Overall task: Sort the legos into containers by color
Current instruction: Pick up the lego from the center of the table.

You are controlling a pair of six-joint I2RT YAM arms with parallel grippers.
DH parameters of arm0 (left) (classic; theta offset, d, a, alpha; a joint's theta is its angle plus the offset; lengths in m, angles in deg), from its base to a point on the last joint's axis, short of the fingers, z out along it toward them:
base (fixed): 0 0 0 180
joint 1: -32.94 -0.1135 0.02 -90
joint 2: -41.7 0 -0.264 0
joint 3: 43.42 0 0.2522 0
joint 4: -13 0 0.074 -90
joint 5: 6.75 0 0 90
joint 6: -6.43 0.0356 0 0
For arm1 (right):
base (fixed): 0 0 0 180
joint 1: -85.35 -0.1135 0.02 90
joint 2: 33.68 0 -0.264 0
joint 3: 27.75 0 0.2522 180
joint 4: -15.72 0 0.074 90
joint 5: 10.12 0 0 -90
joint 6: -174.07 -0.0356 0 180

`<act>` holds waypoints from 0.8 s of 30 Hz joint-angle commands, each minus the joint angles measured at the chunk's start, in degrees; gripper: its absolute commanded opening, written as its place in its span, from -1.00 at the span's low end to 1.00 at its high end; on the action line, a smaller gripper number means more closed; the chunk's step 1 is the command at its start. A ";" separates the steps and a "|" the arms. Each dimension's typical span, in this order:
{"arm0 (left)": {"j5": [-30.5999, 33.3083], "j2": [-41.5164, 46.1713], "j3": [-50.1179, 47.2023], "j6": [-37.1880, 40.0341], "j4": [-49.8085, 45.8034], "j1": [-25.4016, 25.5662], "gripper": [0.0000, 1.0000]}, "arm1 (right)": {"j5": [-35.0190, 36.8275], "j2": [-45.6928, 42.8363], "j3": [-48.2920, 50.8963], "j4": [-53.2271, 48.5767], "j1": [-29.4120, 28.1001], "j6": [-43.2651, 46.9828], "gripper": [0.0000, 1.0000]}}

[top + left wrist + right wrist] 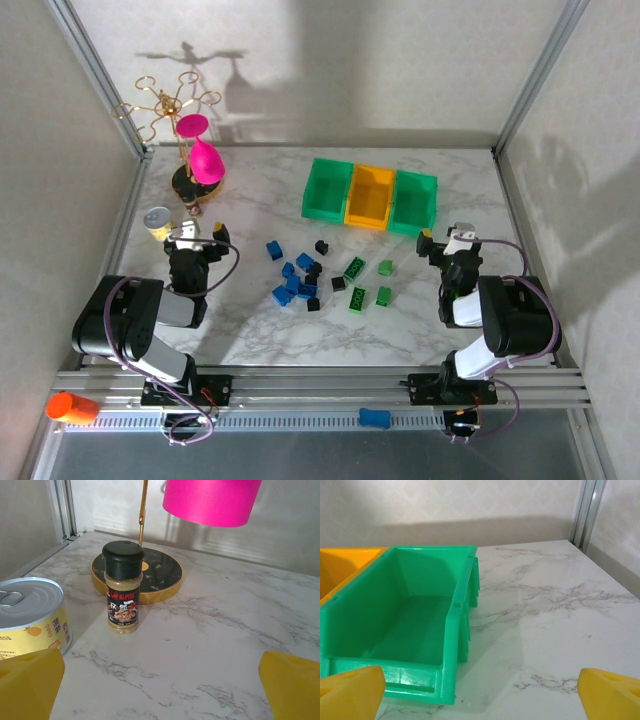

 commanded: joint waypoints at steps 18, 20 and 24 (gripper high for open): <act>0.97 8.53 1.86 1.81 -8.84 2.23 0.99 | 3.18 -7.75 -1.25 -4.82 0.24 -0.56 0.98; -0.11 11.65 2.67 0.98 -13.69 2.29 0.99 | 4.91 -10.49 -2.54 -9.58 0.22 -1.43 0.98; -1.43 16.88 3.98 0.13 -21.01 2.69 0.99 | 7.64 -14.08 -7.79 -19.67 0.23 -5.29 0.97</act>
